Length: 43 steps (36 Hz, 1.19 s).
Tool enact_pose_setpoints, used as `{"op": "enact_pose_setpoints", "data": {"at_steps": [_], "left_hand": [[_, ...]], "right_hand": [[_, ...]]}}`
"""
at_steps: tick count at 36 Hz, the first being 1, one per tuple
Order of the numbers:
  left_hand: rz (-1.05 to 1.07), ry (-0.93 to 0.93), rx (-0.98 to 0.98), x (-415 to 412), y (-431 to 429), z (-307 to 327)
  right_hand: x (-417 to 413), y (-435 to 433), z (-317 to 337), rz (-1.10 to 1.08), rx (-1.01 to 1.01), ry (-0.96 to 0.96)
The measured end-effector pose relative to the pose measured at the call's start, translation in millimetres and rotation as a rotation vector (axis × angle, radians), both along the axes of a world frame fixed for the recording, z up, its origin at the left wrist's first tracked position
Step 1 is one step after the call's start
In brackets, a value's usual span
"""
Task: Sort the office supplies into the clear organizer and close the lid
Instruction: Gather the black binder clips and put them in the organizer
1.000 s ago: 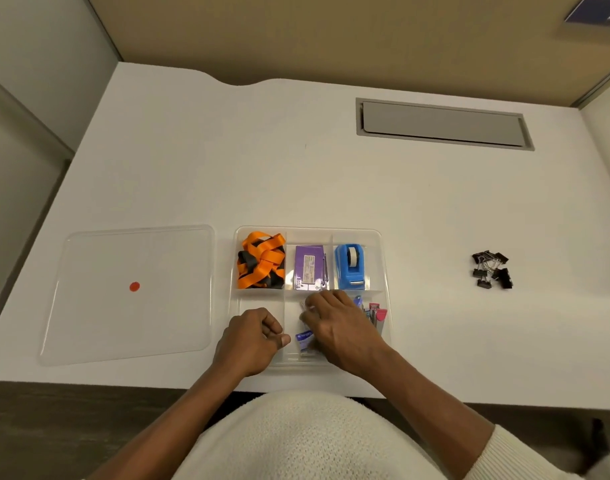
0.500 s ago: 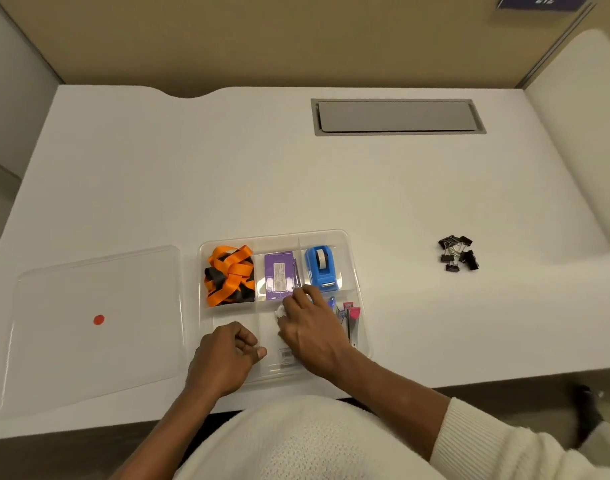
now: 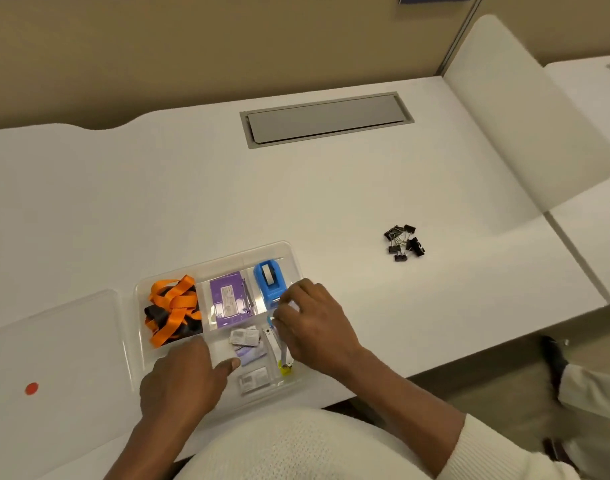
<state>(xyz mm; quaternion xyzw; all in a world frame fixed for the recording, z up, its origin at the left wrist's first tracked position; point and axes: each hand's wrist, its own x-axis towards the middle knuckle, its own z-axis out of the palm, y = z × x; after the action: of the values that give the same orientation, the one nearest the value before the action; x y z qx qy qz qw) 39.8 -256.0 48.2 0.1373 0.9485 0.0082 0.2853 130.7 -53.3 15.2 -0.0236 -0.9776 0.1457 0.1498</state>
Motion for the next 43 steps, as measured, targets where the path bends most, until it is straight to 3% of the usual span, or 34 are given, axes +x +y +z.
{"op": "enact_pose_setpoints", "data": {"at_steps": [5, 8, 16, 21, 31, 43], "left_hand": [[-0.138, 0.133, -0.023, -7, 46, 29], [-0.271, 0.134, 0.061, -12, 89, 44], [-0.66, -0.105, 0.294, -18, 214, 37], [-1.053, 0.092, 0.144, -25, 283, 6], [-1.214, 0.225, 0.148, -45, 377, -27], [-1.415, 0.041, 0.283, -45, 417, -62]], "right_hand": [[25, 67, 2, -0.388, -0.117, 0.072], [40, 112, -3, -0.65, -0.192, 0.005], [57, 198, -31, -1.178, -0.43, -0.186], [50, 217, -47, -1.186, -0.502, -0.247], [28, 227, -63, -1.118, -0.426, -0.229], [37, 235, -67, -1.046, -0.479, -0.187]]}}
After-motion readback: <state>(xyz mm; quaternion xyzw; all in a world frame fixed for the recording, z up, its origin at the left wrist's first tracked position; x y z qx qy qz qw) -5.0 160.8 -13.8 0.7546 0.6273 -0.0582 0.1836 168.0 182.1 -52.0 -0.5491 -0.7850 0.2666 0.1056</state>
